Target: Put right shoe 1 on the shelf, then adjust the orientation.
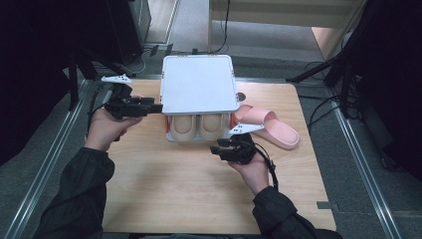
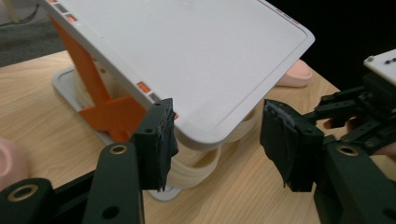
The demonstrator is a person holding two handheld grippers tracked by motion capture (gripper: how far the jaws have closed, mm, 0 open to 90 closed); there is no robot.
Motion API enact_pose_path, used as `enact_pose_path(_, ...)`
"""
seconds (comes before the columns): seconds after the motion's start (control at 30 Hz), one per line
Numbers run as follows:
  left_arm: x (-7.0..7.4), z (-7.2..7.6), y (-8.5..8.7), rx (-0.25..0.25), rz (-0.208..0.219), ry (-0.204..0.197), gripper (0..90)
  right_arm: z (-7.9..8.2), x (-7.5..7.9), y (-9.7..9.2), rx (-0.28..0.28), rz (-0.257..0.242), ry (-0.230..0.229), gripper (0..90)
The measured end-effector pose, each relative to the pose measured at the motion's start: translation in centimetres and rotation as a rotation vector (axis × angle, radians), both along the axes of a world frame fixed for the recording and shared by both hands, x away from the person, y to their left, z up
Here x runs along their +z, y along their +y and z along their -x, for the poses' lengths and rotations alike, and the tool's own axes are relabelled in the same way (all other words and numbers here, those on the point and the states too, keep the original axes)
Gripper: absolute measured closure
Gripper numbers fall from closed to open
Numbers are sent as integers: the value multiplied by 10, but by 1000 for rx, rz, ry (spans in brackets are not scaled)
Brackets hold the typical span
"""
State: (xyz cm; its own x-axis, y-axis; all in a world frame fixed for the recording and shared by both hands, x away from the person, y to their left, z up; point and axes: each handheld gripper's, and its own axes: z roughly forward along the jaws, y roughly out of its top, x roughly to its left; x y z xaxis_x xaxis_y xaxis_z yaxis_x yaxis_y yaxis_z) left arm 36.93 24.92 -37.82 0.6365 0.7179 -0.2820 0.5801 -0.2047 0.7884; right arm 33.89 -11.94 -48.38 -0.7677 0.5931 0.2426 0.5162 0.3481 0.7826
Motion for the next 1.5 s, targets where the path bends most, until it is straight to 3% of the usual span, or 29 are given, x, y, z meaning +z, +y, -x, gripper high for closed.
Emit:
enact_pose_path(0.13, -2, 6, 9, 22, 4, 4, 429, 2, 5, -14, 28, -53, 42, 474)
enact_pose_path(0.43, -10, 18, 33, 69, 3, 21, 396, 9, 16, -34, 64, -56, -4, 411)
enact_pose_path(0.7, -16, 29, 47, 113, 0, 27, 385, 13, 17, -51, 81, -39, -3, 405)
enact_pose_path(1.0, -32, 31, 63, 152, -19, 59, 371, 9, 17, -69, 42, -101, 2, 410)
enact_pose_path(1.1, -36, 31, 66, 162, -25, 53, 371, 6, 17, -71, 28, -106, 7, 412)
enact_pose_path(1.2, -43, 31, 73, 154, 13, 64, 427, 4, 17, -70, 30, -107, 4, 417)
enact_pose_path(1.3, -48, 32, 78, 179, -24, 65, 605, 3, 17, -68, 34, -104, 5, 426)
enact_pose_path(1.33, -51, 31, 82, 202, -14, 63, 672, 2, 17, -67, 37, -100, 5, 427)
enact_pose_path(1.4, -54, 30, 89, 226, 7, 67, 737, 1, 15, -66, 40, -92, 7, 427)
enact_pose_path(1.5, -59, 29, 97, 249, -6, 58, 799, 2, 15, -65, 40, -78, 10, 437)
